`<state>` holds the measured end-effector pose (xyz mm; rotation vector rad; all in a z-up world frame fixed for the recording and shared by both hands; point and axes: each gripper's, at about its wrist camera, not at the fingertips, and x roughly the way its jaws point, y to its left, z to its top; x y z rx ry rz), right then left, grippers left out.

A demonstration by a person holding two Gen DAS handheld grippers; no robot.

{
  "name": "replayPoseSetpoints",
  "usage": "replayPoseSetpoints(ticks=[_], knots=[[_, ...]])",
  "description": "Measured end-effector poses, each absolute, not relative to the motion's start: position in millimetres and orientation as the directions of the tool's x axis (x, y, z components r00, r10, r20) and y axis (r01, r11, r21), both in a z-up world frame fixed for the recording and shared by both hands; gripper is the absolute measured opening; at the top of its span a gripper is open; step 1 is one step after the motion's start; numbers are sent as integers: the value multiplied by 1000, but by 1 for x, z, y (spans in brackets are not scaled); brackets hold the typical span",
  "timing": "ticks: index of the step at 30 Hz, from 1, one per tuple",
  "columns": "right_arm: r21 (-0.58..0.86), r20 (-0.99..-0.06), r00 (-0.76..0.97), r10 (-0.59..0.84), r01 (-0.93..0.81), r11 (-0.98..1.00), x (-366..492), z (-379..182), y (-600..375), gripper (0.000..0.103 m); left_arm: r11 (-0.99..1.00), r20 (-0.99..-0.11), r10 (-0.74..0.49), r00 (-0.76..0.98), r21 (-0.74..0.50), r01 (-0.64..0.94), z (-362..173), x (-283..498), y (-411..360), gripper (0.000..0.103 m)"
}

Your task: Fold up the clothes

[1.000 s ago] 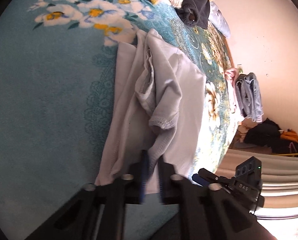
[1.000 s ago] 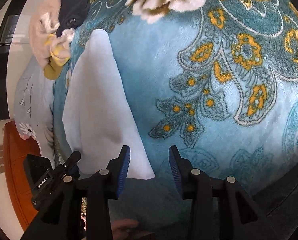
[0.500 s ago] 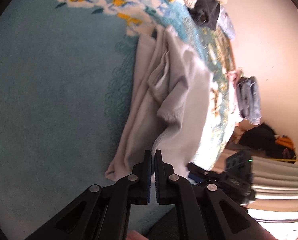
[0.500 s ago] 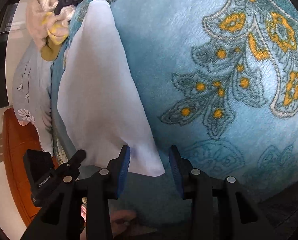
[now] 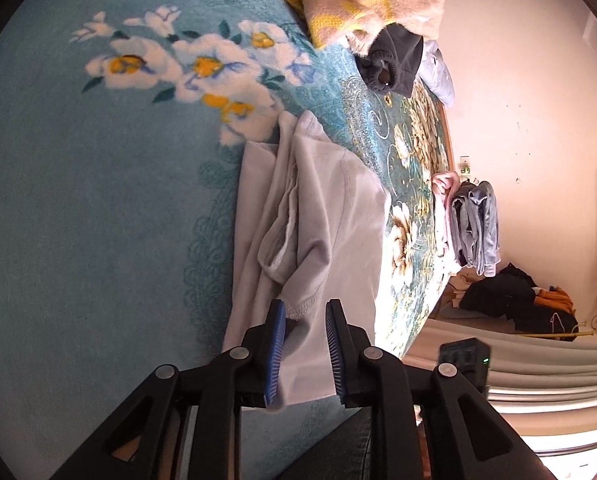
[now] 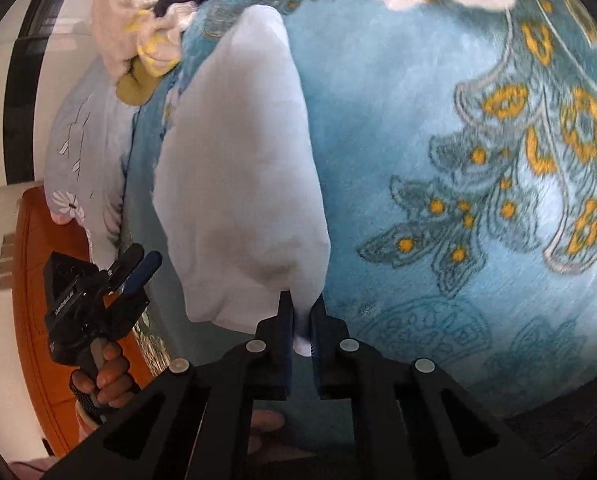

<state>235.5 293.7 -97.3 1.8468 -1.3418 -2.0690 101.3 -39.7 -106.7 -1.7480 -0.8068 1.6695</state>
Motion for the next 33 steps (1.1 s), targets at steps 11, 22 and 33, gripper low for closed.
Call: replayPoseSetpoints(ticks=[11,22,33], knots=[[354,-935,-120,-333,-279,-893,183,-65,398,7,-663,-668,743,47,-743,-91,-96,63,7,44],[525,-851,-355,-387,-547,-652,241,-93,427,40,-710,-732,675,92,-679,-189,-119,6,50,58],[726,-663,-542,-517,-634,-266,300,-149,399,40,-683,-709,699,93,-700,-208,-114,22,57,52]])
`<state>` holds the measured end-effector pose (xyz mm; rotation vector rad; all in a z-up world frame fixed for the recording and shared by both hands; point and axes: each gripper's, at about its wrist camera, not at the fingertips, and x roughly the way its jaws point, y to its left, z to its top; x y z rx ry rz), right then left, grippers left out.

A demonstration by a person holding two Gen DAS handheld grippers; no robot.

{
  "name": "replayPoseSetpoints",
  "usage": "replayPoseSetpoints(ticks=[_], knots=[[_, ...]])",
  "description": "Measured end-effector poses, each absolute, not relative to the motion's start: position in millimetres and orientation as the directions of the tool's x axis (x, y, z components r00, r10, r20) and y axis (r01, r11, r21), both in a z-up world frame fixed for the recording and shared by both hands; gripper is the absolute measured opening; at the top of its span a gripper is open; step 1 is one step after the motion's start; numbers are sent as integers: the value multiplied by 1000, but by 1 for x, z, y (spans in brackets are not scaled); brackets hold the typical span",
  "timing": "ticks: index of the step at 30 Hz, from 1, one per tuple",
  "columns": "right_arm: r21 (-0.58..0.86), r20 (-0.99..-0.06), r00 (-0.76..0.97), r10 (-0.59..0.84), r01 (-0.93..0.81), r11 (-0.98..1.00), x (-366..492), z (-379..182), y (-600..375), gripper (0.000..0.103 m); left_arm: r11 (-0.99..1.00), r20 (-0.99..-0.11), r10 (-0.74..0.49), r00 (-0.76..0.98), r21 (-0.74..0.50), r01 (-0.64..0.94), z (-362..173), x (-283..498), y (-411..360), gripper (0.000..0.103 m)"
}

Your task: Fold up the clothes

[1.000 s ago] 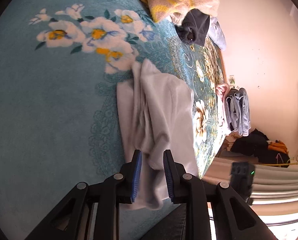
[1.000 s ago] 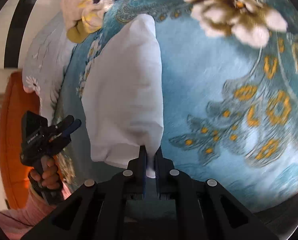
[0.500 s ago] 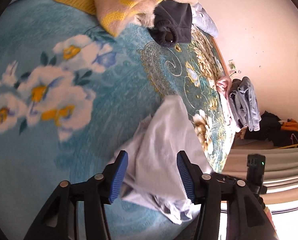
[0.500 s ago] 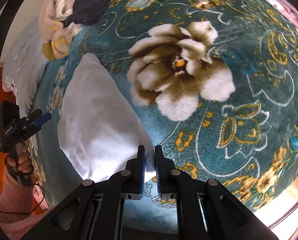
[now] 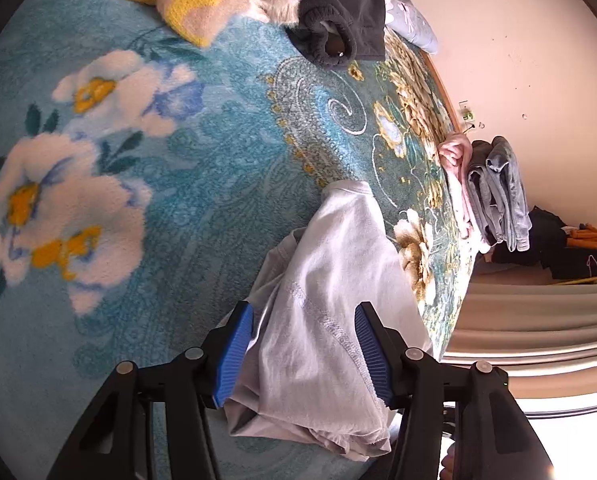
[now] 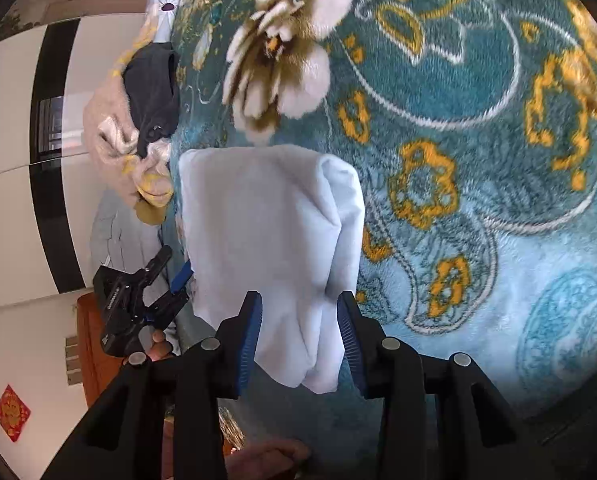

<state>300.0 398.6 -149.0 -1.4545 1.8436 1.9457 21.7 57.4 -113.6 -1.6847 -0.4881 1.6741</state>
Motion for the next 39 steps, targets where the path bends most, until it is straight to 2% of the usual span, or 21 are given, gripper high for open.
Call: replayPoseSetpoints(ticks=[2,16,18,20,23,28,31,32,33,39], knots=[[715,-674,-521,-523,-639,-284,294,-153,395,40,-673,-698,710,92,-712,-203,-112,23,56,49],[726,-666,-561,-492,-637,-257,292,-166,396,39,-683,-698,708,112,-716,-143,-128,33,55,46],[729,-662,-570,-486,-640,-242,291,-168,394,31,-681,-695,712,101,-719,-138,-126,32,53,37],[738,-656,-587,-474,-628,-245,288,-164,390,15,-673,-686,722,94,-727,-137,-124,32,53,32],[750,-653,-588,-477,-587,-304,281,-152,383,15,-665,-677,729,102,-736,-131,-125,32,55,32],[719,-673,-552,-492,-646,-258,289,-174,382,15,-663,-676,729,107,-736,-135,-126,34,59,31],[727,-655,-572,-494,-655,-206,295,-180,383,15,-665,-677,729,101,-735,-130,-126,35,59,21],[733,-648,-582,-491,-653,-192,297,-181,384,9,-662,-674,731,104,-738,-127,-125,36,59,14],[739,-644,-591,-486,-645,-194,296,-177,384,6,-658,-669,735,109,-743,-123,-124,37,59,12],[795,-599,-678,-426,-568,-214,298,-138,395,3,-576,-590,788,173,-807,-131,-109,51,65,10]])
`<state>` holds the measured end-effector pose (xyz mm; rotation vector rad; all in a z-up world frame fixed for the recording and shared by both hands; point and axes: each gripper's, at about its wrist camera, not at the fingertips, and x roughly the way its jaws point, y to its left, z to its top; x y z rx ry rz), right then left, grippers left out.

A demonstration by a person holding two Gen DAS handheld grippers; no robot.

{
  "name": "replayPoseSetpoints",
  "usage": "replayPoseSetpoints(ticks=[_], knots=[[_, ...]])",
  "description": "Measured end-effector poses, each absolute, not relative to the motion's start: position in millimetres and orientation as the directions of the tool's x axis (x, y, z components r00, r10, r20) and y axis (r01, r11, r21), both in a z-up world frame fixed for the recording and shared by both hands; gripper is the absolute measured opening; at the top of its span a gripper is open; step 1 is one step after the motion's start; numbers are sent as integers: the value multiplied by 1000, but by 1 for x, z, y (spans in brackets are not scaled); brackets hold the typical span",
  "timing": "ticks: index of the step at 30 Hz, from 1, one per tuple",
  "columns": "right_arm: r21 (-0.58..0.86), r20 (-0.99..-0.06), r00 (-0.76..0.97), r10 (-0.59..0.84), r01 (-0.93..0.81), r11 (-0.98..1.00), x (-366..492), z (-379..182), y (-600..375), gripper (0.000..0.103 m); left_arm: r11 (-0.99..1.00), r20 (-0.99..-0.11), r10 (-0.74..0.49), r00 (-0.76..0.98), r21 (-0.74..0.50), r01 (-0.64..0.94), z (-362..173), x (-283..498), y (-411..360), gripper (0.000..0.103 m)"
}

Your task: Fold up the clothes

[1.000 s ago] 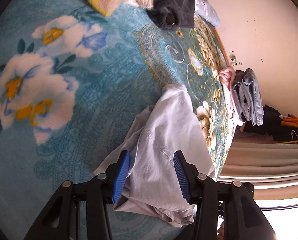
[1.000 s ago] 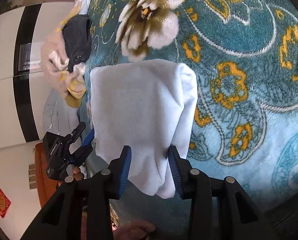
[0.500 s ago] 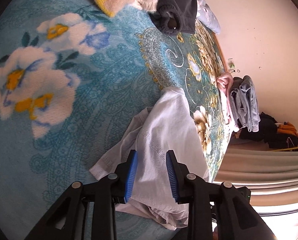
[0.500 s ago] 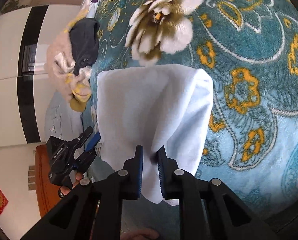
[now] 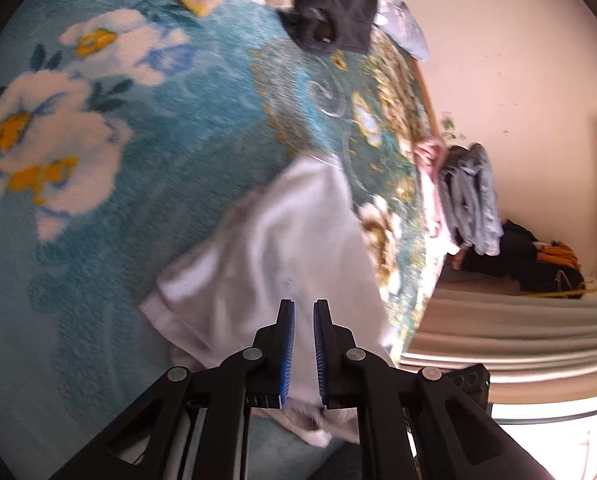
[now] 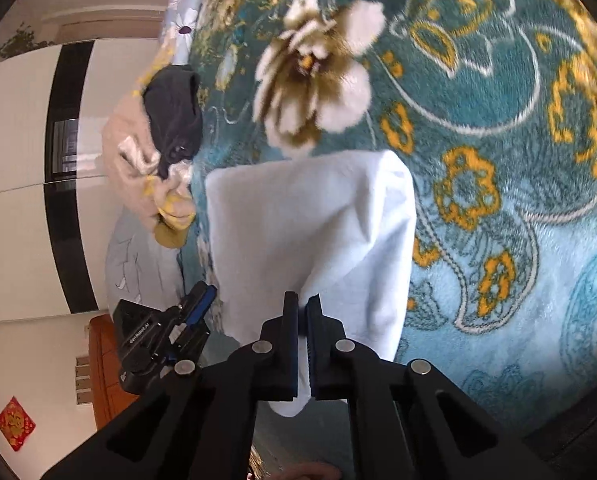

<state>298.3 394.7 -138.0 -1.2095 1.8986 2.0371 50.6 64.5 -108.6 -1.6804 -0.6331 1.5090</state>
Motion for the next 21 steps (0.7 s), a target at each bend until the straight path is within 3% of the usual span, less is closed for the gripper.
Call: replayPoseSetpoints(ticks=[2,4,9,12,17,18,20,21], knots=[[820,-568,-713,-410,-531,-213,302,-124,401,3,-575,-598,778,194,-801,-164,-104,57,70,10],[803,-595,-706,-383,-541,-251,305,-118,405,3,-584,-610,767,200,-792,-178,-103,61,72,10],[729,-676,-617,-402,-638,-247,309,-148,400,3,-602,-623,764,166,-782,-163,-103,54,64,13],[722,-676,-576,-459,-642,-258,305,-158,386,3,-625,-644,756,118,-764,-163,-100,39,54,17],[666,-737,-538,-409,-681,-304,309,-154,392,6,-648,-666,741,87,-742,-171,-104,12,53,55],[654,-748,-532,-396,-693,-304,314,-154,396,8,-652,-673,733,101,-737,-176,-109,9,56,56],[661,-738,-546,-396,-704,-262,321,-159,400,25,-667,-691,709,138,-721,-186,-121,3,65,58],[668,-729,-556,-399,-705,-239,324,-162,401,27,-674,-700,697,156,-713,-192,-126,1,68,58]])
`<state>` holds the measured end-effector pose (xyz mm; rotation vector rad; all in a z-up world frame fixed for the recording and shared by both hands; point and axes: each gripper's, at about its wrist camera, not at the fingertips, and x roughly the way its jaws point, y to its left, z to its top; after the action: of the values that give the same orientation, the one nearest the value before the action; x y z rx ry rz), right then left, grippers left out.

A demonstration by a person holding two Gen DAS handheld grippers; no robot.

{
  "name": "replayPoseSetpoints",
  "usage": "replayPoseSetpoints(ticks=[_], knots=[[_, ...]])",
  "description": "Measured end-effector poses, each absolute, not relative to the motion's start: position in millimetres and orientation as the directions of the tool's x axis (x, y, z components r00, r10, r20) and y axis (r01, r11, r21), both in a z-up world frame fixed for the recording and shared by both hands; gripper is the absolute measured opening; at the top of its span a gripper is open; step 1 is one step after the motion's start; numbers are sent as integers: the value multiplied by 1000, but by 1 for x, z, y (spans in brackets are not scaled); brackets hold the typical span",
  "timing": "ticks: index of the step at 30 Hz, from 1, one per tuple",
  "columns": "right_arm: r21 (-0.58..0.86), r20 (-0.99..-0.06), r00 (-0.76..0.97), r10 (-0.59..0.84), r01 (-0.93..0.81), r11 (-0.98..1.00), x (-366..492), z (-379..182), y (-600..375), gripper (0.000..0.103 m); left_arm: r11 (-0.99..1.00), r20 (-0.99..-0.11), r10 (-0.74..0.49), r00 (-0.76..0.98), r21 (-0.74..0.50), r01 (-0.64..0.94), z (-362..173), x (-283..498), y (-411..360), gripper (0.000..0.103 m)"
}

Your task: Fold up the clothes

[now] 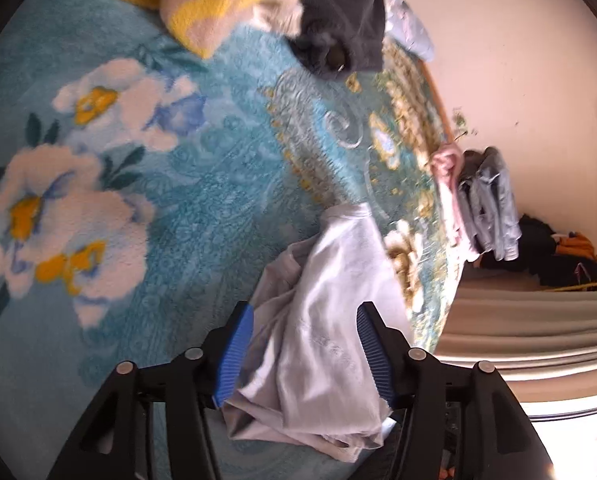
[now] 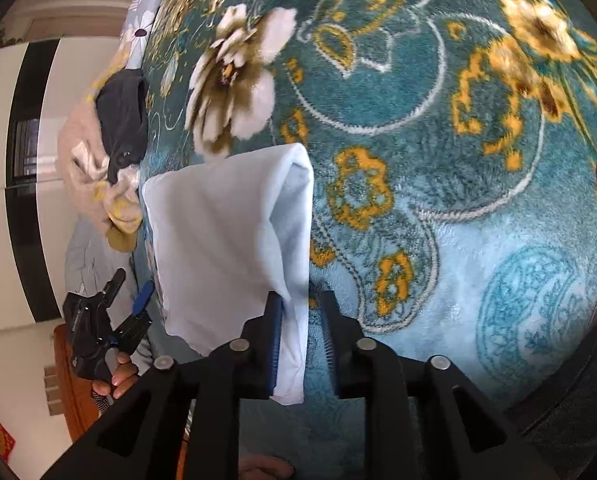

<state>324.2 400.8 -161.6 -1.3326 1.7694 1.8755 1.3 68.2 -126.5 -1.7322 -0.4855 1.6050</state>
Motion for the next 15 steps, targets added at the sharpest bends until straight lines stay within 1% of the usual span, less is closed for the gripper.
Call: replayPoseSetpoints(ticks=[2,7,8,10,12,13,14,15], knots=[[682,-713,-568,-410,-698,-219,323,-166,399,27,-680,-710,678,189,-704,-207,-136,0,75,58],[707,-687,-600,-410,-682,-186,318,-170,397,28,-661,-698,680,223,-716,-225,-145,6,81,59],[707,-686,-602,-408,-684,-179,317,-172,397,28,-656,-691,687,224,-723,-217,-146,6,80,57],[710,-680,-610,-406,-686,-158,315,-175,397,28,-647,-675,703,224,-737,-195,-148,5,76,57],[711,-677,-616,-404,-689,-142,313,-177,397,28,-647,-673,707,220,-740,-185,-149,6,74,55],[710,-679,-615,-401,-689,-144,312,-175,397,26,-659,-685,696,215,-728,-189,-149,7,73,44],[709,-680,-615,-399,-690,-145,311,-174,396,18,-676,-704,679,208,-710,-196,-149,7,73,30],[708,-682,-615,-397,-691,-146,310,-173,396,14,-684,-711,672,208,-703,-194,-149,8,75,24]])
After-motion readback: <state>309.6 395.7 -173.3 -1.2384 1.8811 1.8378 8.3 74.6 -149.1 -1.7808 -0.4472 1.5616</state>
